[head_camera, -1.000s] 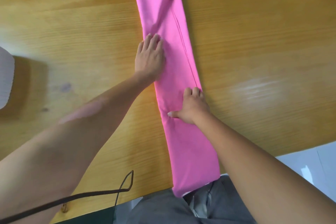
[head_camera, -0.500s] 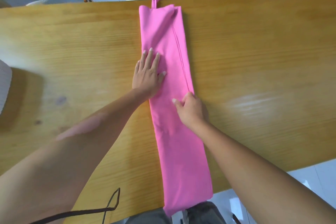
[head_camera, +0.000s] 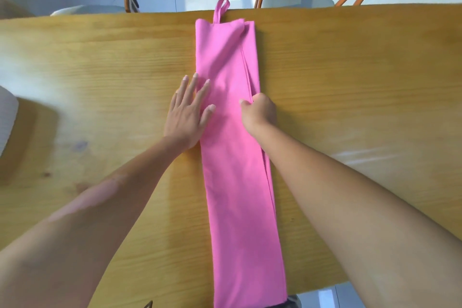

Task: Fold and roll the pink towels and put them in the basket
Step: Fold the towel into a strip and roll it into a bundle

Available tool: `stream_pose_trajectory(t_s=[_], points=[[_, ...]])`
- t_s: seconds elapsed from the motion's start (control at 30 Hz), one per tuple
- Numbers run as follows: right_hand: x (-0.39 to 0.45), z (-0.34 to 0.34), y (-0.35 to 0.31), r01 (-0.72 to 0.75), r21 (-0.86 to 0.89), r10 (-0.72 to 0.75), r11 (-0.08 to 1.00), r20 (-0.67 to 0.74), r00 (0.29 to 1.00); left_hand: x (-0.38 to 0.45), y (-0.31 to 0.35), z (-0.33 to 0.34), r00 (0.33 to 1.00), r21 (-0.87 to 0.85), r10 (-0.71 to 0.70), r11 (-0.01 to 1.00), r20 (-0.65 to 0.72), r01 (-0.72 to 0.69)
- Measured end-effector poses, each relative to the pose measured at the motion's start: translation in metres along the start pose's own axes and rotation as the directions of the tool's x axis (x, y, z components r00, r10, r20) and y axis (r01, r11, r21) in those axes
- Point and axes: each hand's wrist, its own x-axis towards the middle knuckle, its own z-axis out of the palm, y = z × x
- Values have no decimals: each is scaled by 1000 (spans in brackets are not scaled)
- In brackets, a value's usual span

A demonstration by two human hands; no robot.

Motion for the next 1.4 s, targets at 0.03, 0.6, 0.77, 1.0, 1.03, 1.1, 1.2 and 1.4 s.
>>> stream_pose_trajectory(t_s=[0.03,0.6,0.77,1.0,1.03,1.1,1.2,1.4], points=[[1,-1,2,24,-6,-24,1000,-41,999,-1,-3,-2,996,16,-82,996,-27,83],[85,-9,-15,64,28,-63,998,-33,997,-2,-7,3,983,226,-179,956,-46,185],[80,-9,-1,138,143,-128,980,-78,989,-2,-9,6,981,233,-184,953,-57,192],[-3,-11,61,66,300,-116,952,153,981,-1,-8,3,983,231,-180,955,-35,184],[-12,-12,67,76,294,-136,953,191,972,-1,-7,3,984,227,-177,957,-33,180],[-25,-14,78,83,277,-150,957,232,961,-2,-6,0,985,234,-174,957,-18,173],[-49,-12,93,57,182,-92,982,186,978,-2,-4,-2,986,233,-167,959,-2,163],[-57,-27,103,109,185,-136,977,142,980,-4,-2,-2,987,216,-161,963,-3,158]])
